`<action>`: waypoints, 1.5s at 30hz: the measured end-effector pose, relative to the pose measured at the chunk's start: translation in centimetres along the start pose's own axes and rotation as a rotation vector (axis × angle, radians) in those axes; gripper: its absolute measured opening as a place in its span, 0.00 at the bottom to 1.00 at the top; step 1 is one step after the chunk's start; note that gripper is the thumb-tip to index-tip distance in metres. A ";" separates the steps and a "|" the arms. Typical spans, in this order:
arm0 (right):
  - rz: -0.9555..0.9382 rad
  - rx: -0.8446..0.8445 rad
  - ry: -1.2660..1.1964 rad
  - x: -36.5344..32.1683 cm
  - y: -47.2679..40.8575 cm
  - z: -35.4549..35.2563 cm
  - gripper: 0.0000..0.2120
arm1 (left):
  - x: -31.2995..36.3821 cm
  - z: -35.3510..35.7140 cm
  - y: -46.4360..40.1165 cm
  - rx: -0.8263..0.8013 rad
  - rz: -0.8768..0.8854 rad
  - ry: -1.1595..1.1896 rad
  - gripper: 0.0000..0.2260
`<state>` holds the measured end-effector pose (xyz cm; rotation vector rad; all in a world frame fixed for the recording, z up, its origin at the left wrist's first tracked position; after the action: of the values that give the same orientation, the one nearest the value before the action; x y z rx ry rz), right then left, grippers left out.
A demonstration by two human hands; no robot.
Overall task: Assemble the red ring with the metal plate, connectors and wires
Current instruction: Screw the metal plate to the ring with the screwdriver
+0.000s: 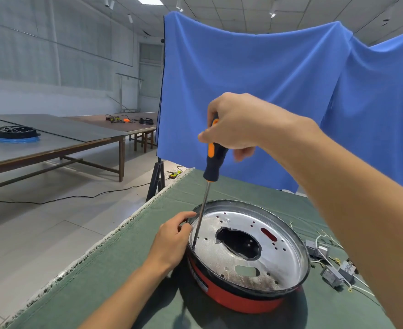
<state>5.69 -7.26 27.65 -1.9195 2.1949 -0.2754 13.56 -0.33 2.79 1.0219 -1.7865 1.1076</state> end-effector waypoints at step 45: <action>0.044 0.056 0.119 0.0 0.1 -0.8 0.13 | 0.0 -0.2 0.0 0.043 0.015 -0.023 0.14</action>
<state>5.34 -7.23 28.40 -1.8676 2.2753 -0.4496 13.58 -0.15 2.82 1.0520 -1.7977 1.1527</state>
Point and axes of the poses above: each hand's wrist, its own y-axis away from the middle knuckle, its own z-axis out of the palm, x = y × z, the point moved 5 cm from there along -y, towards the middle knuckle, and after that the axes turned 2 degrees about y, right-handed, at the moved point
